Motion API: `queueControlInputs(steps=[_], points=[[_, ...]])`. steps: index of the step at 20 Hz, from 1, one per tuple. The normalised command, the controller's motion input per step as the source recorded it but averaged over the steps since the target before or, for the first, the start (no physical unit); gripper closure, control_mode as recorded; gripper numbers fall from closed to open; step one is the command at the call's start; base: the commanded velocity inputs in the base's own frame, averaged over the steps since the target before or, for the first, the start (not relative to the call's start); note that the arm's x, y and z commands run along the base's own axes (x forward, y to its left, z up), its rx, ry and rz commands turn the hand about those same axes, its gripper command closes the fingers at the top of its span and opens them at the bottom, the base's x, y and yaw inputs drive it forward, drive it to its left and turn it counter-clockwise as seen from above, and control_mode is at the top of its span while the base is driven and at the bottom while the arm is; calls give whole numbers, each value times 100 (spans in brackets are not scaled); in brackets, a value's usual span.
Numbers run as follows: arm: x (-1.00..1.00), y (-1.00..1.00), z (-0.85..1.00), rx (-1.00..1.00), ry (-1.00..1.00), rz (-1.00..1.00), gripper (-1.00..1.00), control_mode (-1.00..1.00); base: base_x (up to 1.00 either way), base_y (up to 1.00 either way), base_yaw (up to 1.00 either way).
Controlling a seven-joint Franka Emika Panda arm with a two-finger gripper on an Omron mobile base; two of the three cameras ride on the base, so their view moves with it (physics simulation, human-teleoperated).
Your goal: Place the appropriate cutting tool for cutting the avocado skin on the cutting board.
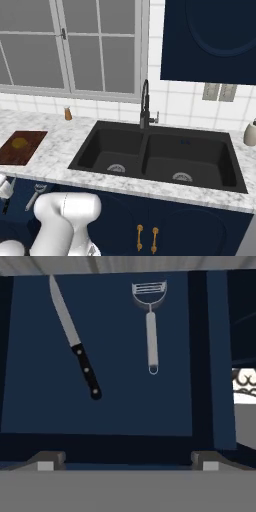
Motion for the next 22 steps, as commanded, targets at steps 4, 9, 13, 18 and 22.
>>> queueControlInputs(steps=[4, 9, 13, 18, 22], points=[[36, 49, -57, -4, 10, 0, -100, -100, 0, 0, 0], [7, 21, -37, -6, 4, 0, -100, -100, 0, 0, 0], [18, 25, -32, -12, 3, 0, -100, -100, 0, 0, 0], [25, 8, -32, -9, 0, 0, -100, -100, 0, 0, 0], [18, 8, -25, -3, 0, 0, -100, -100, 0, 0, 0]])
